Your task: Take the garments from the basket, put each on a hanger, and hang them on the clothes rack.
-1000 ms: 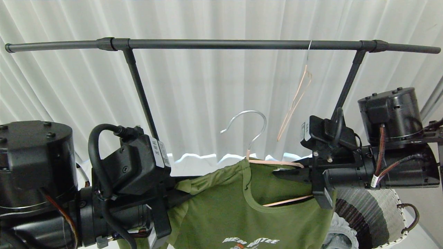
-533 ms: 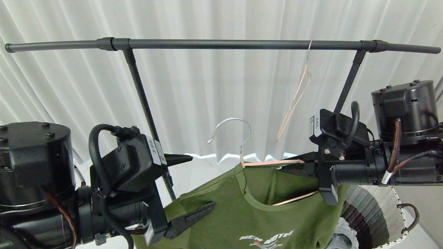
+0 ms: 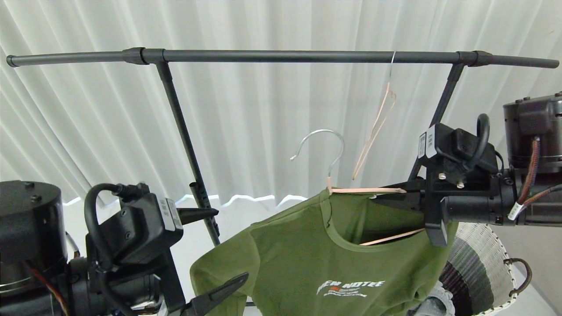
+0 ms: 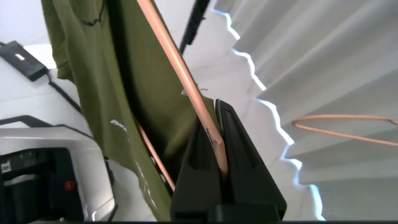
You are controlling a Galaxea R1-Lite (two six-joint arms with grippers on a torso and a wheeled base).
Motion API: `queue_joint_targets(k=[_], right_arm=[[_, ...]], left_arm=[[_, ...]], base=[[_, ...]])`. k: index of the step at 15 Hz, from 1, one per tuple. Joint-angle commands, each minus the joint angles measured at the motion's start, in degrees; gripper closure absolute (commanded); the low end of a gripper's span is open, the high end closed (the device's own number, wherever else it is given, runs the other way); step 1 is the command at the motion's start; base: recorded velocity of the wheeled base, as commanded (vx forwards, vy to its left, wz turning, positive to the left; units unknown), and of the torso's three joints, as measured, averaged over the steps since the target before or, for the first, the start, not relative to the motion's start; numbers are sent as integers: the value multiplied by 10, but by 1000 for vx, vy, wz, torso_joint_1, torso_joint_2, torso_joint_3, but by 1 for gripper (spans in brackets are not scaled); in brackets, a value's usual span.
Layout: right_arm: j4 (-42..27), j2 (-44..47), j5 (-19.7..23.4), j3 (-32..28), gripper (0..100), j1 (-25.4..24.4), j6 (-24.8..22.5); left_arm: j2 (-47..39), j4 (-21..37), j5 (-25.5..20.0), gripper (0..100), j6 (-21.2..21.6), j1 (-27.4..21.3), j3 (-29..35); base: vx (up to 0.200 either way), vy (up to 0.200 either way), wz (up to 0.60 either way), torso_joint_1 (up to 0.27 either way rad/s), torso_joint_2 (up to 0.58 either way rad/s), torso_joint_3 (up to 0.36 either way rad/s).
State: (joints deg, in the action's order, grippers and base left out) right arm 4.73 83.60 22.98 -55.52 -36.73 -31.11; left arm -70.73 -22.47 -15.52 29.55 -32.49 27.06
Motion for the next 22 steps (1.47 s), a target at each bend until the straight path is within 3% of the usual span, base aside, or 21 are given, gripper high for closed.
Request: queue_joint_targets(k=[1,5,11,12,17,19,22], right_arm=[[0,-10,0,0,100,9,0],[1,-10,0,0,100,8,0],[3,-13,-3,-1,100,6,-1],[3,-17,-3,1,100,4,-1],[2,-18,-9,1,100,6,0],[2,-21,-38,1,100,10,1],[1,-25,-47,1,100,22,1]], left_arm=[[11,1,0,0,32,24,-39],[9,1,0,0,45,74,-83],[-34,-21,-2,0,39,110,-73],[-40,-26,-4,100,39,109,-73],[-44,-27,0,100,38,124,-76],[-47,-27,29,100,40,192,-84],[-39,-27,65,100,40,212,-93]], base=[[0,0,0,0,0,0],[0,0,0,0,0,0],[0,0,0,0,0,0],[0,0,0,0,0,0],[0,0,0,0,0,0],[0,0,0,0,0,0],[0,0,0,0,0,0]])
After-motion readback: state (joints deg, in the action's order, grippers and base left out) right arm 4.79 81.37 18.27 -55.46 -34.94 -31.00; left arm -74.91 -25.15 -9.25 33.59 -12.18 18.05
